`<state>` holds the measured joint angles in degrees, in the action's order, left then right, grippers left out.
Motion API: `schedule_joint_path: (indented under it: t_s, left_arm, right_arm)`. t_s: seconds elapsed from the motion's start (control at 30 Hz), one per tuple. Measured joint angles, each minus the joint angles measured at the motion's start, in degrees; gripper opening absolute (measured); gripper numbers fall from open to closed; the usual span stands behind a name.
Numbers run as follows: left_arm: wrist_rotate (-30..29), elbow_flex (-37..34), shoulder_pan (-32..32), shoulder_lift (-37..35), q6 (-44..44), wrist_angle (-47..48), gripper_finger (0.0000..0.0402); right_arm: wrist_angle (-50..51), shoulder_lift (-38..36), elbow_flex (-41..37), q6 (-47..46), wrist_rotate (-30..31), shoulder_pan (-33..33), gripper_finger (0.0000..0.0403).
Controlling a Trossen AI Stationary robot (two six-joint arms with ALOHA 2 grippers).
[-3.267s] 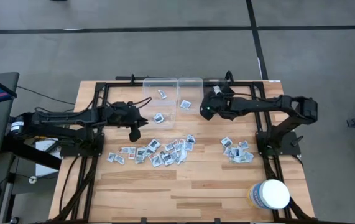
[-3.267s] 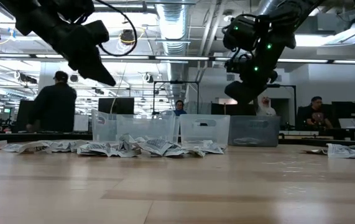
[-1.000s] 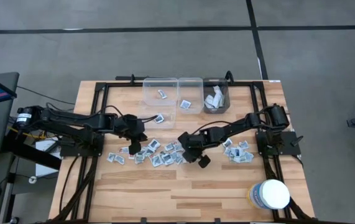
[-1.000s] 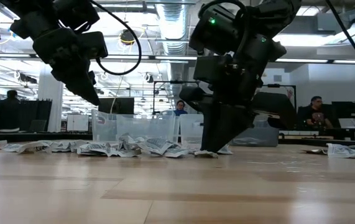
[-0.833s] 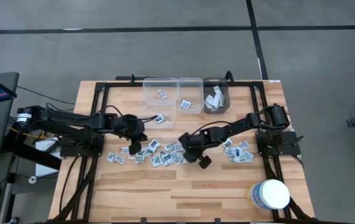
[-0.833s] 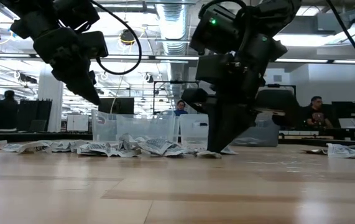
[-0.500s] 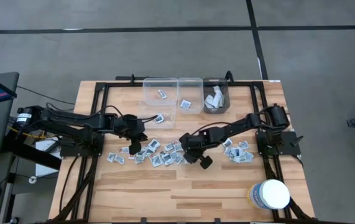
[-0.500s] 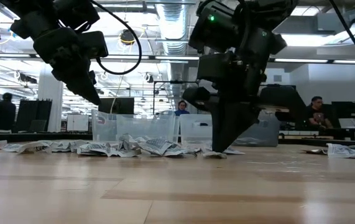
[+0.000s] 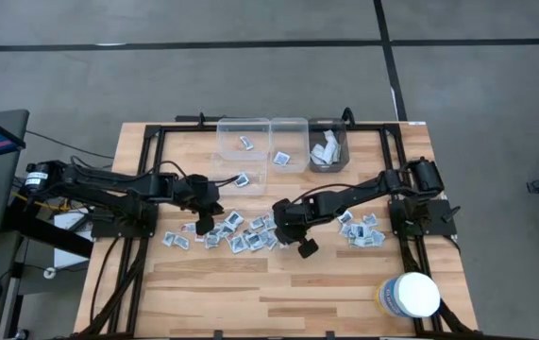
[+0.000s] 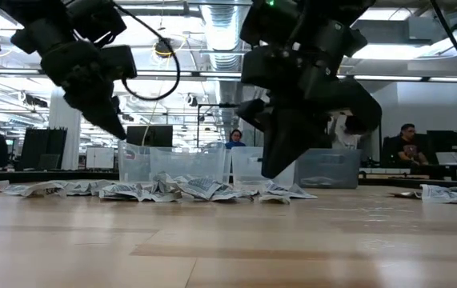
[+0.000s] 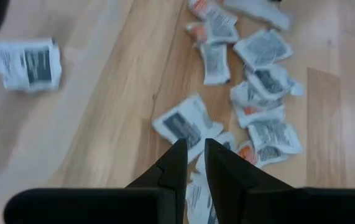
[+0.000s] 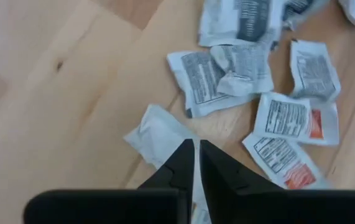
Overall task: Pick & Place First Aid Supplies
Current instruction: Put the bandage pack into the black transparent bin
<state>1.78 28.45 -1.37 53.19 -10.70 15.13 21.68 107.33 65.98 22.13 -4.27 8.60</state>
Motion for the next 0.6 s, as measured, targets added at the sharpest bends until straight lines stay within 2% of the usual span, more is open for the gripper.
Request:
schedule_joint_path:
  t_s: [0.13,0.33,0.6]
  left_arm:
    - [0.0,-2.8,0.0,0.0,-3.5,-3.4,0.0056]
    - [1.0,-5.4,0.0,0.0,-6.7,-7.9,0.0056]
    - [1.2,-5.5,0.0,0.0,-6.3,-8.9,0.0056]
  right_arm:
    - [-0.1,0.0,0.0,-5.9,-0.2,0.0,0.0045]
    - [-0.3,0.0,0.0,-5.5,-1.1,0.1,0.0096]
    - [-0.8,-0.1,-0.2,-0.2,-3.6,1.9,0.0145]
